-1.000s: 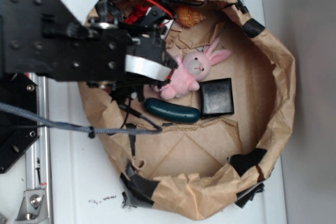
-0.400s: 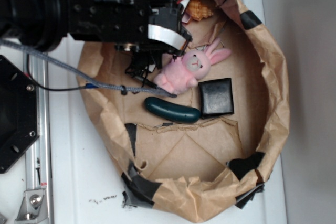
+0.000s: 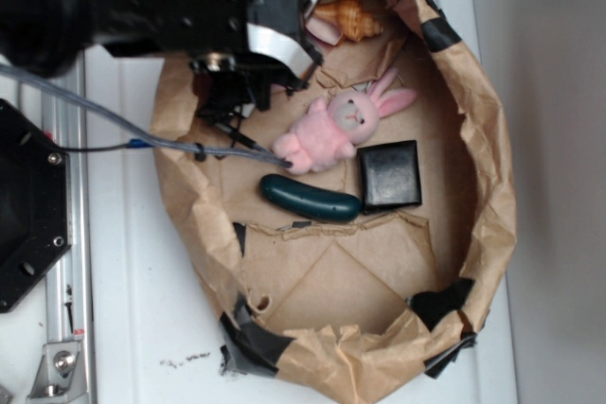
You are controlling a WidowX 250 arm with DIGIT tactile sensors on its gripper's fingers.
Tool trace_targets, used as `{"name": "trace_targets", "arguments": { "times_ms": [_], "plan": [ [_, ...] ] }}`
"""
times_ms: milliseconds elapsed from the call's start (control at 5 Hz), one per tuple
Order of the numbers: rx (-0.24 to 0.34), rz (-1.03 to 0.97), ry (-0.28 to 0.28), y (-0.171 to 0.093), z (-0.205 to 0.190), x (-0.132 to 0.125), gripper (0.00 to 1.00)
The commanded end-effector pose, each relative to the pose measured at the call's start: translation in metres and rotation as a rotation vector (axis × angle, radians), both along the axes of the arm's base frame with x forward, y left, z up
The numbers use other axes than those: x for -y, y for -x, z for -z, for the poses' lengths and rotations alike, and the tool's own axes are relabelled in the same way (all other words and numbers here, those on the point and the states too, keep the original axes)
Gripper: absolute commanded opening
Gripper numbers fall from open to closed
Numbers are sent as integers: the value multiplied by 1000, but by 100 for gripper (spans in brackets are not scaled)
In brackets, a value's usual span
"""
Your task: Grab the red paper.
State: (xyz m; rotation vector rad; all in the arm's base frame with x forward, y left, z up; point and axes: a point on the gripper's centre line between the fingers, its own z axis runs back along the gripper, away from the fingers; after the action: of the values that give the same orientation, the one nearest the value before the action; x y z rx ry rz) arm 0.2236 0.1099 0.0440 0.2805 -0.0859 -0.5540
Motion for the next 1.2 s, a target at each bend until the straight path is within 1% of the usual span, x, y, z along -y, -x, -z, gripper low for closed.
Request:
{"name": "trace_targets", "arguments": {
  "times_ms": [0,200,400,600,800,1000],
  "plan": [
    [35,-50,17,7,-17,-15,100],
    [4,-49,-2,4,-4,-13,100],
    [14,-41,-2,3,9,-12,100],
    [23,-43,-29,0,24,-16,87],
    [29,-49,-33,3,26,-18,0],
    [35,-57,-36,3,28,-21,0]
  ]
}}
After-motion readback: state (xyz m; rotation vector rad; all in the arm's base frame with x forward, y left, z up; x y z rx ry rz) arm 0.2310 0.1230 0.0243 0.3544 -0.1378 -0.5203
